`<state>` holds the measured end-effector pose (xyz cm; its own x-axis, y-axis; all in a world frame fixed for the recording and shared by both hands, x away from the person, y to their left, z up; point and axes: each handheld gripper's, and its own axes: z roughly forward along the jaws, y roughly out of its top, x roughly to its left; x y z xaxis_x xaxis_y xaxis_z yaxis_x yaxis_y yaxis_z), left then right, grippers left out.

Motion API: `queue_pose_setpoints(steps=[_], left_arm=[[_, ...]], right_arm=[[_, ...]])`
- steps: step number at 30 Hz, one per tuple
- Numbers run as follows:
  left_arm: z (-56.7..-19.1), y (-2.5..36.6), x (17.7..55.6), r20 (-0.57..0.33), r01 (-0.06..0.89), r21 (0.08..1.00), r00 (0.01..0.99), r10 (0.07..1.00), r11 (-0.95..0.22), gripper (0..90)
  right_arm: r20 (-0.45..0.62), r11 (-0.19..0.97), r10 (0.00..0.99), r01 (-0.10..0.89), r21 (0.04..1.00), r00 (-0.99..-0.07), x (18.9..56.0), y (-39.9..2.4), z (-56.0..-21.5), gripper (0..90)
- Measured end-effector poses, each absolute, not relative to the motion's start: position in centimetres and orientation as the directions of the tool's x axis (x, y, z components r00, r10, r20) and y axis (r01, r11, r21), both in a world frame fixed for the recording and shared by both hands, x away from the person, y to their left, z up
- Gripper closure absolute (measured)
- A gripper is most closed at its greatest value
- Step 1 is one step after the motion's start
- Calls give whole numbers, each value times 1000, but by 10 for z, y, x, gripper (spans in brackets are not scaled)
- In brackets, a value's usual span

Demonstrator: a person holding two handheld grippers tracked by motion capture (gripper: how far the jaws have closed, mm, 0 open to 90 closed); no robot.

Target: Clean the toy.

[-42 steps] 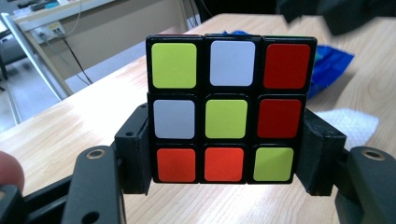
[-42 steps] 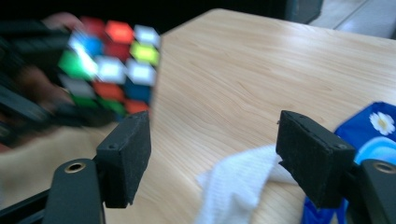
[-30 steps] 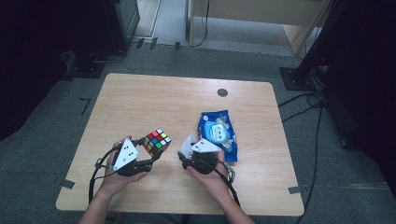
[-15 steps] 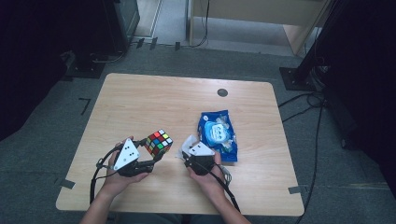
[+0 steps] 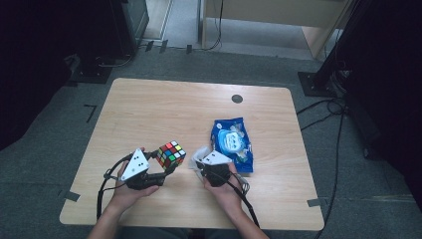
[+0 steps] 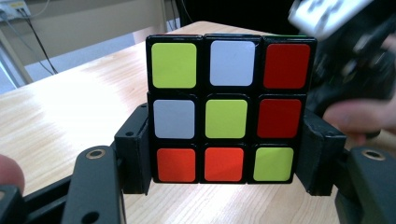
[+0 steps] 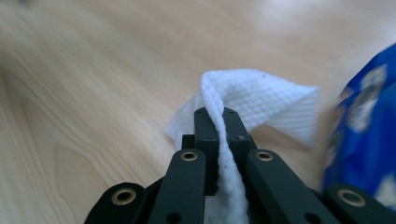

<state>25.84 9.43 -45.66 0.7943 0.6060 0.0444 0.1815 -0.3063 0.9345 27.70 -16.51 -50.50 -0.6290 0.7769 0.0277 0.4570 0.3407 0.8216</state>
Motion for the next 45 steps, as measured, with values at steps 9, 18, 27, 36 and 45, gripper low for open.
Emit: queue_pose_setpoints(steps=[9,18,27,36,45], left_arm=[[-463,86,256,42,188,929,801,597,-317,342],[-468,60,246,68,164,918,833,549,-362,342],[-464,56,240,84,125,927,849,522,-353,343],[-463,57,238,97,112,929,846,524,-353,343],[-460,61,238,93,105,938,841,534,-329,343]], right_arm=[[97,149,771,327,933,-629,258,-189,-433,886],[110,84,622,206,975,-775,224,-166,-399,881],[86,133,622,213,968,-778,226,-152,-415,875],[103,117,664,239,964,-740,237,-163,-425,867],[114,129,742,308,943,-660,258,-181,-444,868]])
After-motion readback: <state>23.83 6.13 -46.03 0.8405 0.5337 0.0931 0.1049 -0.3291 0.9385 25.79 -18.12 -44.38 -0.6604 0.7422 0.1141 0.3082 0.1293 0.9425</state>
